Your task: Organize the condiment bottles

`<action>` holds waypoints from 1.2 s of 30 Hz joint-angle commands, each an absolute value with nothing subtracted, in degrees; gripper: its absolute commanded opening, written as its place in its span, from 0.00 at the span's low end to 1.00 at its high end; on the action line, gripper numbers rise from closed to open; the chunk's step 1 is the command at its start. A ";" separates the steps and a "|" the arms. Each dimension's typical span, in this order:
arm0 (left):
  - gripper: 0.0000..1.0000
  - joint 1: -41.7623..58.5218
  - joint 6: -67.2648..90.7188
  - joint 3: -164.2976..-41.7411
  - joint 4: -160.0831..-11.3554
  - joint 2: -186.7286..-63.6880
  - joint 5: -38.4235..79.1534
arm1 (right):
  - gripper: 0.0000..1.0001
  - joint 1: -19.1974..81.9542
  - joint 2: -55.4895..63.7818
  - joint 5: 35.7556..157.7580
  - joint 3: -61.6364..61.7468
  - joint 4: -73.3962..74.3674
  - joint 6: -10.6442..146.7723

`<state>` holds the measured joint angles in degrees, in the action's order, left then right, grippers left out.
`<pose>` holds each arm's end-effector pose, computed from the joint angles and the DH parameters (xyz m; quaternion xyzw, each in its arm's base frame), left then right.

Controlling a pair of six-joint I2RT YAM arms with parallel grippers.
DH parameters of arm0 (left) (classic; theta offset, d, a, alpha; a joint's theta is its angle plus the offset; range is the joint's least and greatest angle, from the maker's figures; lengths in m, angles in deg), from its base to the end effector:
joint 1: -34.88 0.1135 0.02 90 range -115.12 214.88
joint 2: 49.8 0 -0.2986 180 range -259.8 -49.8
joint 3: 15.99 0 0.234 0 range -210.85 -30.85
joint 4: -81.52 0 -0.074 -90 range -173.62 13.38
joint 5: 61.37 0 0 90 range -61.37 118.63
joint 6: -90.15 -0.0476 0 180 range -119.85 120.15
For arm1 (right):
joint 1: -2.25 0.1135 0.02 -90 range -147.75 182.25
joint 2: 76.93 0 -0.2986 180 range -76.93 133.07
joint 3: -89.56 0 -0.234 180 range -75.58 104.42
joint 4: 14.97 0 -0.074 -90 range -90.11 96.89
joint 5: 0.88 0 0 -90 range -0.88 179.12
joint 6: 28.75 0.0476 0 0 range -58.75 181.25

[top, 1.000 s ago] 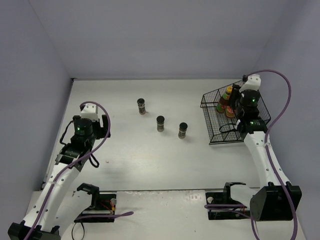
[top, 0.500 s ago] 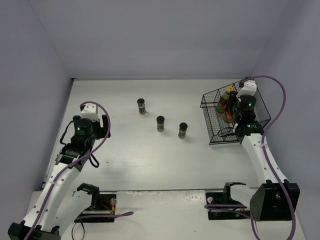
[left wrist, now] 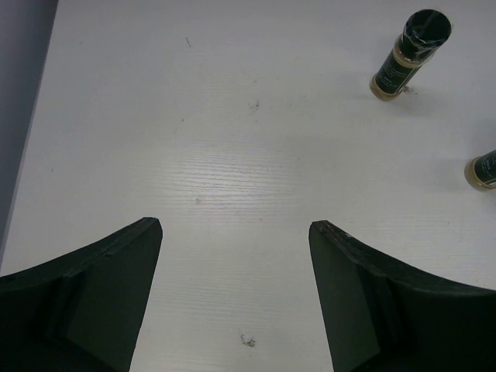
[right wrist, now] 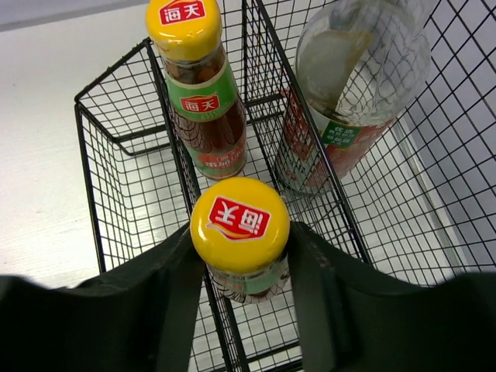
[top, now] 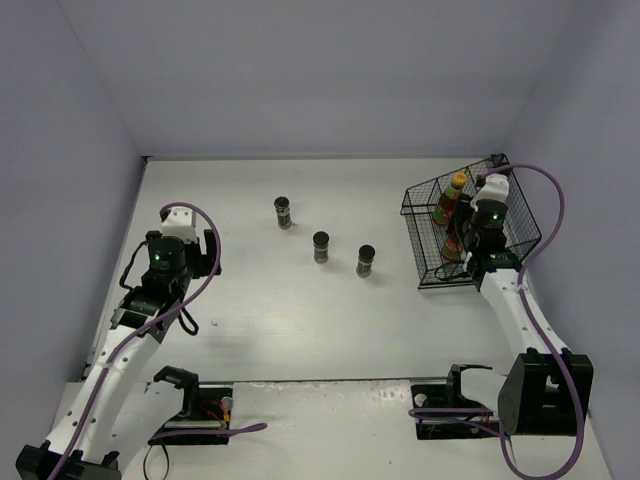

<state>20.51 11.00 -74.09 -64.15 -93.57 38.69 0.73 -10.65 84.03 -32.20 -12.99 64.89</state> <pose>0.1422 -0.0279 0.3366 -0.0252 0.8172 -0.0546 0.5733 0.2509 -0.0109 0.3330 0.0630 0.7633 -0.0221 0.6425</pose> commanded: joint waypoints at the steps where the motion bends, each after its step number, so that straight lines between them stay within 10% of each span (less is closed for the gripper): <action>1: 0.77 20.20 10.61 -75.23 -67.09 -93.57 38.03 | 0.49 0.58 -12.42 84.55 -31.19 -24.37 66.61; 13: 0.77 20.20 10.61 -75.24 -67.09 -93.48 37.94 | 0.91 0.84 -16.64 89.20 -24.35 -16.11 67.14; 36: 0.77 20.20 10.61 -75.06 -67.27 -94.27 38.21 | 0.91 27.29 -4.80 95.80 -18.88 -6.87 69.16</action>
<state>20.51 10.98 -74.09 -64.17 -93.81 38.67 25.19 -7.66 95.18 -18.22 -4.54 67.69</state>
